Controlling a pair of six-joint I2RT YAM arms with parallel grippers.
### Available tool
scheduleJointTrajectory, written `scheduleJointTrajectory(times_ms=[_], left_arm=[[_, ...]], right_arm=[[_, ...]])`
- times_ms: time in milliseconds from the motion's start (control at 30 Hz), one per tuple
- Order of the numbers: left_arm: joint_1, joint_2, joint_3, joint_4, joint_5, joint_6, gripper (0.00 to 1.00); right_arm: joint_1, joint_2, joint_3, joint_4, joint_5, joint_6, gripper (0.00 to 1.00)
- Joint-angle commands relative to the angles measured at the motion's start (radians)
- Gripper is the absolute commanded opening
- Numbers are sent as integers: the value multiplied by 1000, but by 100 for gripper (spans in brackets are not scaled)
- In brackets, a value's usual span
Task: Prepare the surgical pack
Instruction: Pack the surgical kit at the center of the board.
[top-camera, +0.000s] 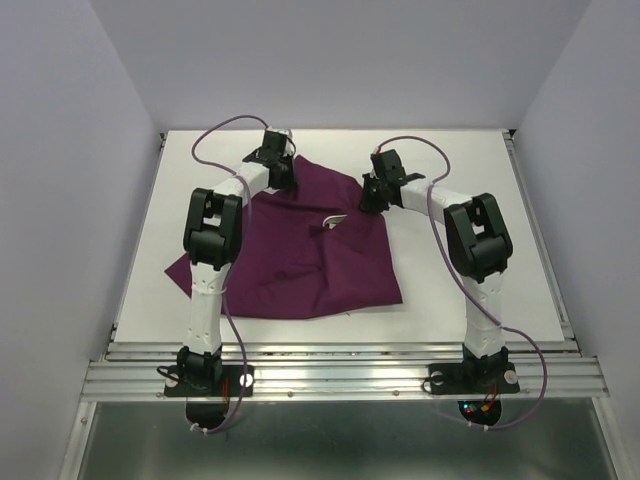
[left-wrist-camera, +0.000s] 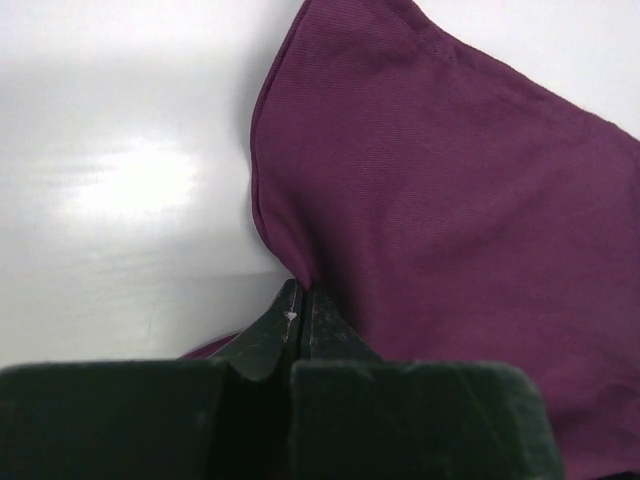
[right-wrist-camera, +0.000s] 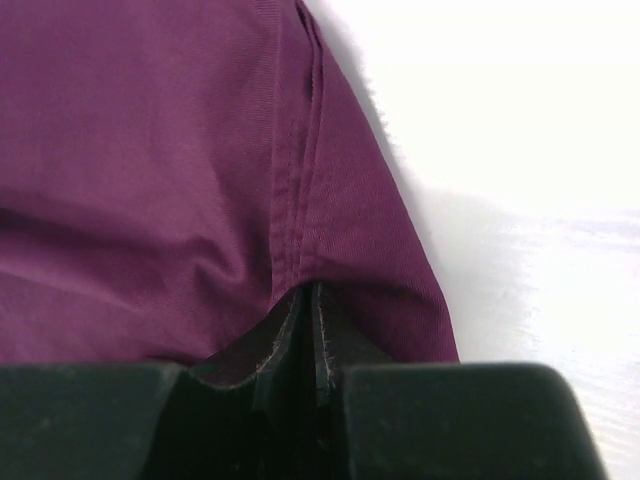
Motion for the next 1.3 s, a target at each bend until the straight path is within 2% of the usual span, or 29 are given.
scheduleJointTrajectory(times_ms=[0, 200, 433, 667, 700, 733, 833, 900, 1100, 1267], left_arm=[[-7, -124, -134, -87, -42, -25, 0], [-7, -200, -116, -67, -85, -19, 0], [-4, -27, 163, -153, -139, 20, 0], [1, 12, 220, -108, -57, 13, 0], [2, 18, 229, -108, -53, 12, 3], [4, 24, 258, -110, -45, 12, 29], [10, 78, 338, -150, -40, 12, 65], [13, 96, 370, -157, -28, 12, 70], [27, 150, 425, -122, 21, -19, 73], [30, 259, 576, -165, 44, -34, 73]], right_arm=[[25, -29, -46, -94, -17, -27, 14], [25, -36, -55, -91, -20, -33, 14], [25, -33, -40, -93, -20, -33, 14], [25, -35, -35, -96, -18, -30, 14], [25, -35, -35, -97, -18, -30, 14], [25, -33, -35, -99, -18, -30, 14], [25, -35, -34, -100, -18, -30, 14], [25, -36, -37, -99, -18, -27, 14], [25, -38, -37, -97, -21, -22, 15], [25, -44, -34, -102, -20, -19, 15]])
